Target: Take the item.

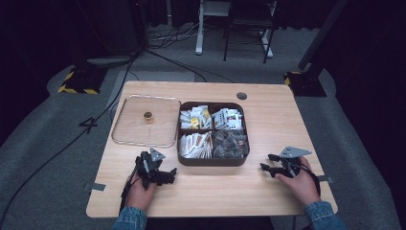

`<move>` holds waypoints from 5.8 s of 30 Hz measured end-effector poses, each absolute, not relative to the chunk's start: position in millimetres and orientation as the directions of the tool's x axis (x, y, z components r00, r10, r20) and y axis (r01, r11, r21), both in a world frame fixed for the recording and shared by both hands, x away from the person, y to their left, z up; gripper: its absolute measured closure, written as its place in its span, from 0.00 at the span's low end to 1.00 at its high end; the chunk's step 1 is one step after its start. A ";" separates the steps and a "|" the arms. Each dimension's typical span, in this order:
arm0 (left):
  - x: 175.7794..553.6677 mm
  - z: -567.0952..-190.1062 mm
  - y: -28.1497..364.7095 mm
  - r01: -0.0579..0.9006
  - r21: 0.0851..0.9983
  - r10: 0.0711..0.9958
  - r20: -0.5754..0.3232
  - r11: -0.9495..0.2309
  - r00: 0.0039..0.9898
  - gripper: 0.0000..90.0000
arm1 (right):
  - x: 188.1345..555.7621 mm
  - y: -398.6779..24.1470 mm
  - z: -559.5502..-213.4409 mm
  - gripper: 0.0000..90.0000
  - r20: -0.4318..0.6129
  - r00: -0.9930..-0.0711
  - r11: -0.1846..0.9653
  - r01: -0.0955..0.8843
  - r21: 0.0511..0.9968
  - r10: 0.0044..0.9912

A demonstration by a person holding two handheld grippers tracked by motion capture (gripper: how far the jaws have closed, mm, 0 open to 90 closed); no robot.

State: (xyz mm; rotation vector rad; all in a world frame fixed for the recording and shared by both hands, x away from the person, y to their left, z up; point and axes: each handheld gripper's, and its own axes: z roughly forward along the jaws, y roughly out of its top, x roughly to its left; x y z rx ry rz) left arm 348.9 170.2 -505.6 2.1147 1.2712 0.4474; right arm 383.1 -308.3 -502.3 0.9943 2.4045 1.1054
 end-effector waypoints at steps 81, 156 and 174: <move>346.9 -505.6 169.8 0.676 0.664 0.893 -0.027 -0.320 0.450 0.00 | 533.1 -181.4 -411.7 0.60 0.139 -0.681 0.404 0.572 0.714 0.719; 348.3 -505.6 170.0 0.673 0.664 0.889 -0.027 -0.325 0.456 0.00 | 509.2 -179.6 -397.8 0.94 0.327 -0.629 0.228 0.638 0.736 0.705; 348.3 -505.6 170.0 0.673 0.664 0.889 -0.027 -0.325 0.457 0.00 | 469.1 -227.2 -360.1 0.94 0.324 -0.673 0.220 0.591 0.776 0.665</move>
